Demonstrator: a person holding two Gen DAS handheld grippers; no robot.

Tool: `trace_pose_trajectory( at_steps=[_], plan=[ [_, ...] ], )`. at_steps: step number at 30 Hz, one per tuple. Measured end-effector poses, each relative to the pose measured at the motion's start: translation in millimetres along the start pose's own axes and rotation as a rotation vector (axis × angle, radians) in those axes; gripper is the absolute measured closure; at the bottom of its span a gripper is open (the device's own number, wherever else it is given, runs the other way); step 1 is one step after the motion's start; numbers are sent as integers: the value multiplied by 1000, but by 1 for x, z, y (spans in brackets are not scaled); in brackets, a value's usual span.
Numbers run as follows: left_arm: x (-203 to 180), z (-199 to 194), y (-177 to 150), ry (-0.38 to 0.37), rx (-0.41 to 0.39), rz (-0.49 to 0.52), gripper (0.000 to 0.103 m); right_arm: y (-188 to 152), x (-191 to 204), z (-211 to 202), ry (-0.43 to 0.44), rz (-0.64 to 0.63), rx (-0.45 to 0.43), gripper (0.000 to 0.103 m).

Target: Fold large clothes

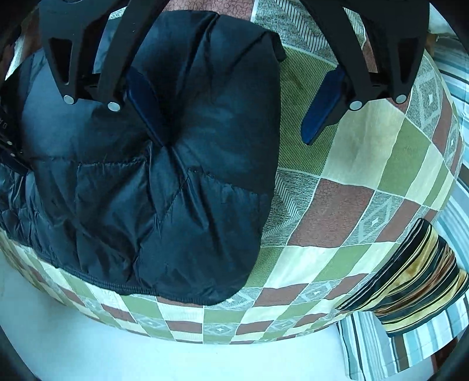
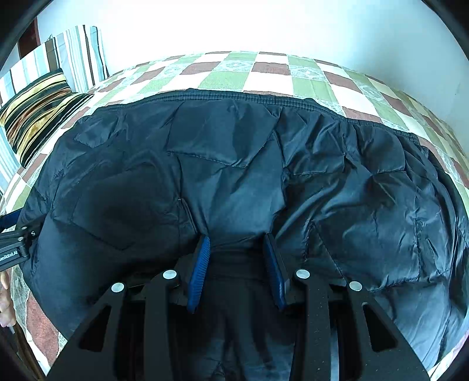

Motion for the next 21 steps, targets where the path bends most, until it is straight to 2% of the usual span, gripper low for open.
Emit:
trace_pose_trajectory(
  at_steps=[5,10,14,15,16,19,21],
  plan=[
    [-1,10,1,-30,22,-20,10,1,1,0,-8,-3,-6,65],
    [5,25,3,-97,81,-116,10,0,2,0,-12,-7,-9,65],
    [-9,27,5,-60,72,-26,11,2,3,1,-22,-9,-13,65],
    [-14,28,5,-56,71,-4,13,2,3,1,-22,-9,-14,65],
    [-16,30,5,-66,76,-5,19,2,2,1,-24,-10,-15,65],
    [-18,36,4,-134,109,-53,33,2,3,2,-27,-9,-17,65],
    [-20,36,4,-137,110,-45,38,2,3,2,-31,-9,-19,65]
  ],
)
Point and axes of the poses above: each gripper's, at about its wrist camera, not at the fingertips, and z roughly the way its jaws point, x to its left, y to its top, the point moved 1 cm from there along z, roughly the way its jaws point, and after that the axes turned 14 degrees about -x, right-handed, at the moved point
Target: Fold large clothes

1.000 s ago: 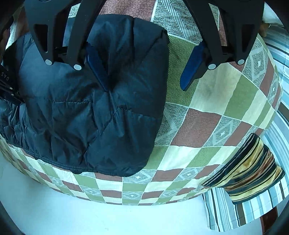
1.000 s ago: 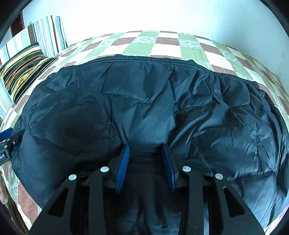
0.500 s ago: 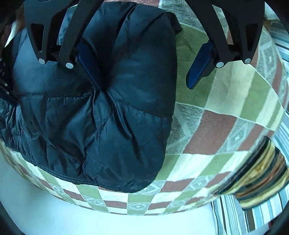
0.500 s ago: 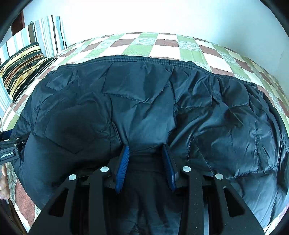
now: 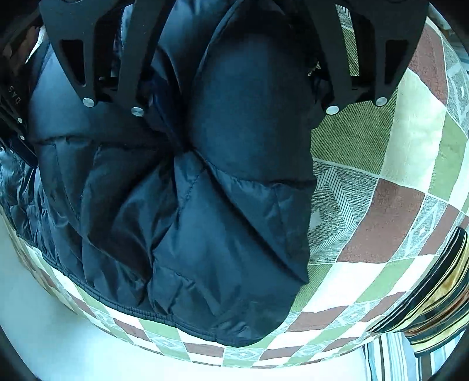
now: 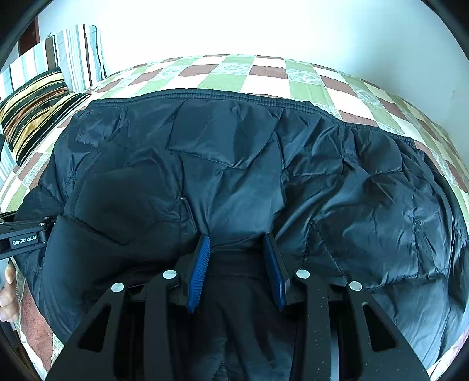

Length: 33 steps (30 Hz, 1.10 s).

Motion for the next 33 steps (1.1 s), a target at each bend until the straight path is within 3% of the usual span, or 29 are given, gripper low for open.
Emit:
trace_pose_trajectory(
  at_steps=[8,11,16,22,28,33],
  plan=[
    [-12,-15,4,22,-45,43,79,-1,2,0,-9,0,-10,65],
    [-11,-24,8,29,-62,37,86,-1,2,0,-10,1,-11,65],
    [-24,-48,21,49,-131,60,91,-1,3,-1,-17,-3,-15,65],
    [-60,-94,41,-5,-244,125,92,-2,3,0,-19,-2,-18,65],
    [-100,-117,48,-23,-293,196,92,2,3,-8,-25,-10,-43,64],
    [-107,-127,51,-20,-317,221,92,5,-4,-40,-34,-17,-106,53]
  ],
)
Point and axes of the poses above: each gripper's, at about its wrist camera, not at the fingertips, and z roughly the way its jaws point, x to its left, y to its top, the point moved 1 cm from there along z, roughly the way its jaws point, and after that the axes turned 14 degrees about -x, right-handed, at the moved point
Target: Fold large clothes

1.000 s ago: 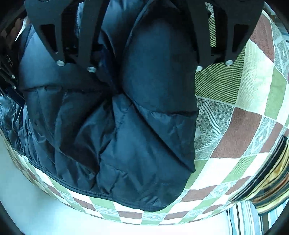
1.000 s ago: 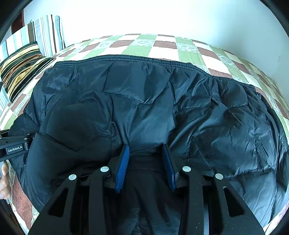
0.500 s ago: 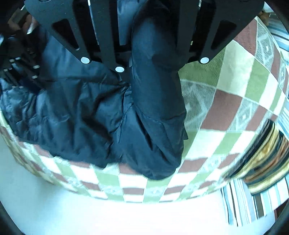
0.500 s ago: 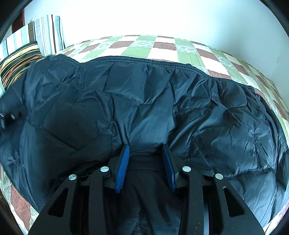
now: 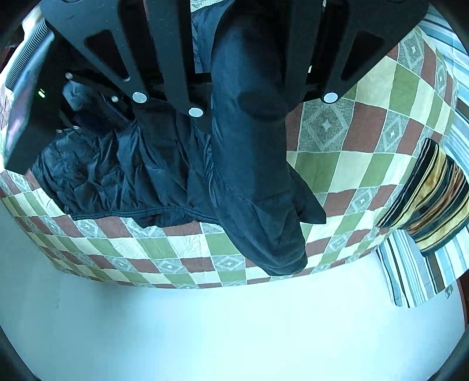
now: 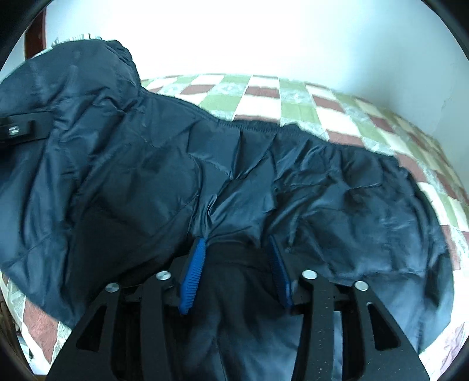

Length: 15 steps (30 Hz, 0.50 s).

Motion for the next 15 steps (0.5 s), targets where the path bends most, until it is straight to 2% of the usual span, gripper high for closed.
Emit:
trace_pose_trajectory(
  at_steps=[5,15],
  plan=[
    [-13,-12,8,-9,-25,22,92,-4,-22,-32,-34,-9,-53,52],
    [-72,-30,20,-48,-88,85,92,-30,-74,-61,-120,50,-29,52]
  ],
)
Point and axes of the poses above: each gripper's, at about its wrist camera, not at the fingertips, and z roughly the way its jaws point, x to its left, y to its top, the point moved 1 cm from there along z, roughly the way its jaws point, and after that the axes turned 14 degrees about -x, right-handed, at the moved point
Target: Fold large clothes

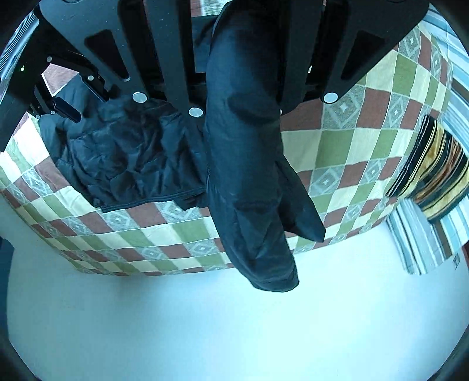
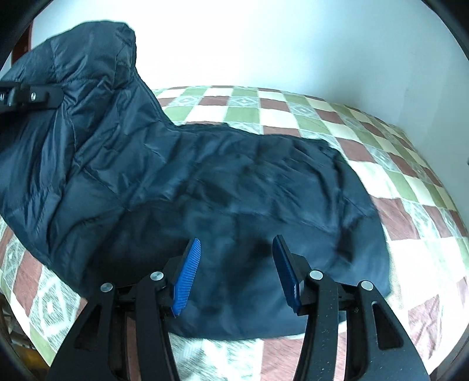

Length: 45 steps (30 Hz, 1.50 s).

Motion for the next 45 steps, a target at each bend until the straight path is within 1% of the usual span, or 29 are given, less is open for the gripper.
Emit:
trace_pose_trajectory(
  at_steps=[7,11,15,17,20,26,32,37,45],
  plan=[
    [-35,-2,5,-36,-17,40,92,-13,-40,-12,-83,42,39,51],
    [-54,0,5,-56,-18,59,92,-16,-61,-18,-160,27,39,51],
    [-72,3,3,-74,-16,82,92,-17,-79,-27,-238,2,25,40],
    [-79,5,2,-83,-12,88,92,-15,-88,-30,-281,-17,13,37],
    [-91,9,-1,-96,-4,99,93,-15,-100,-34,-329,-40,7,36],
    [-122,19,-7,-129,18,134,93,-23,-126,-34,-359,-13,40,36],
    [-151,30,-15,-164,45,165,93,-29,-140,-33,-367,5,56,36],
    [-176,40,-29,-187,69,193,93,-33,-151,-30,-371,18,67,36],
    [-197,55,-46,-196,81,204,93,-40,-166,-27,-375,51,91,36]
  ],
)
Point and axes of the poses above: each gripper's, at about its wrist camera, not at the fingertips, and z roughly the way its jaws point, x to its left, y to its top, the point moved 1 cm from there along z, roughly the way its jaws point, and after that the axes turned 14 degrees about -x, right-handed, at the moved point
